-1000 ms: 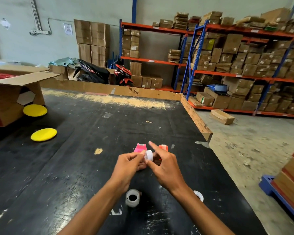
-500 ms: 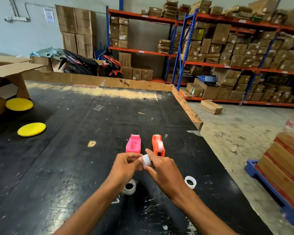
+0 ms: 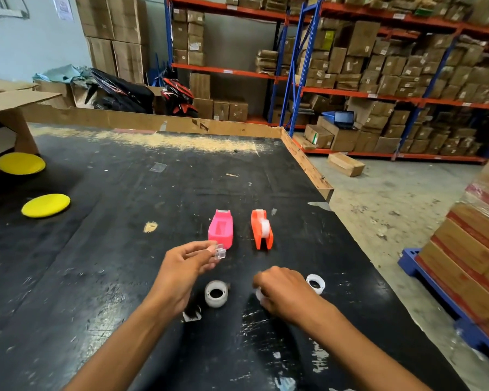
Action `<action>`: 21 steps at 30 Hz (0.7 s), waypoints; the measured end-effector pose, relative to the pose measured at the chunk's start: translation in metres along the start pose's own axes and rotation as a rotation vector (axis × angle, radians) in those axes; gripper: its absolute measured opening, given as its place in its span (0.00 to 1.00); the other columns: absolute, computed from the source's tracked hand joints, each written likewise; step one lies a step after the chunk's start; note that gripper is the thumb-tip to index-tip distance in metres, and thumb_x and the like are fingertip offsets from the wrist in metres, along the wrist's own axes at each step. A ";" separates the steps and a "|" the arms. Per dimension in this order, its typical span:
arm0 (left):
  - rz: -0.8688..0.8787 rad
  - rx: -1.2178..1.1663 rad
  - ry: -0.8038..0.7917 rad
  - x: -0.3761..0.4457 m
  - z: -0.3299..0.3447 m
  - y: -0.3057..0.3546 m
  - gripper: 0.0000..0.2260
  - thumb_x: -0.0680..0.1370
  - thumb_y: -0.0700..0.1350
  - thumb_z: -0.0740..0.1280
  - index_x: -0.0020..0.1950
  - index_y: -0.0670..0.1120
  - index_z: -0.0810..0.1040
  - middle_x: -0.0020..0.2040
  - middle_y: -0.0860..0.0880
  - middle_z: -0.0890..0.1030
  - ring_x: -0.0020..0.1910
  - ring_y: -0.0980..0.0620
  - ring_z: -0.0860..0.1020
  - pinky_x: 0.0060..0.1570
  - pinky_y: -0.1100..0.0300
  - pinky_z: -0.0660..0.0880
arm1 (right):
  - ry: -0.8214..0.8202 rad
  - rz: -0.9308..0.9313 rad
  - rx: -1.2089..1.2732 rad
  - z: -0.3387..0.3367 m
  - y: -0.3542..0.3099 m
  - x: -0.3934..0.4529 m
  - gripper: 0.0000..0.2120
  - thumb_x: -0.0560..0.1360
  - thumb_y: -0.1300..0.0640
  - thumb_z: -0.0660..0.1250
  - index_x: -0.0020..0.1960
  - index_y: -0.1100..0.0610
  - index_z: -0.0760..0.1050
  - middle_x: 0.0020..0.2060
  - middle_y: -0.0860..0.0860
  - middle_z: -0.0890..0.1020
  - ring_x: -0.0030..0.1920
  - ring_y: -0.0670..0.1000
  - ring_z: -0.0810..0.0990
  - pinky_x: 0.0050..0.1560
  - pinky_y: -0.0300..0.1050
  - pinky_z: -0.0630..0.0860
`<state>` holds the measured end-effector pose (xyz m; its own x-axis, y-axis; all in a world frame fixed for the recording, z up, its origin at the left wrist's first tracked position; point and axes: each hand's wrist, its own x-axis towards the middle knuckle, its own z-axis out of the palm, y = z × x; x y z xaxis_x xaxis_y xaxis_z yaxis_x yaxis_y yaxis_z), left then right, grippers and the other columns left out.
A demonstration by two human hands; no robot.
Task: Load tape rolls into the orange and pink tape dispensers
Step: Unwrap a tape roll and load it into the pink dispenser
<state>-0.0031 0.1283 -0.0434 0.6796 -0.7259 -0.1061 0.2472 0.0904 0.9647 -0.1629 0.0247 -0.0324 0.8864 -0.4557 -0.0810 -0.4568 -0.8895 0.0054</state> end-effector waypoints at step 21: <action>0.019 -0.056 0.137 -0.023 -0.040 -0.004 0.06 0.76 0.36 0.67 0.50 0.41 0.82 0.43 0.43 0.84 0.40 0.51 0.80 0.37 0.69 0.79 | 0.140 0.089 0.515 0.015 -0.052 0.037 0.16 0.69 0.46 0.70 0.53 0.52 0.77 0.50 0.54 0.78 0.52 0.58 0.78 0.50 0.49 0.75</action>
<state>0.0080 0.1725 -0.0540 0.7714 -0.6243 -0.1235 0.2688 0.1436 0.9524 -0.1077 0.0551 -0.0508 0.8281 -0.5597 0.0311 -0.4769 -0.7326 -0.4857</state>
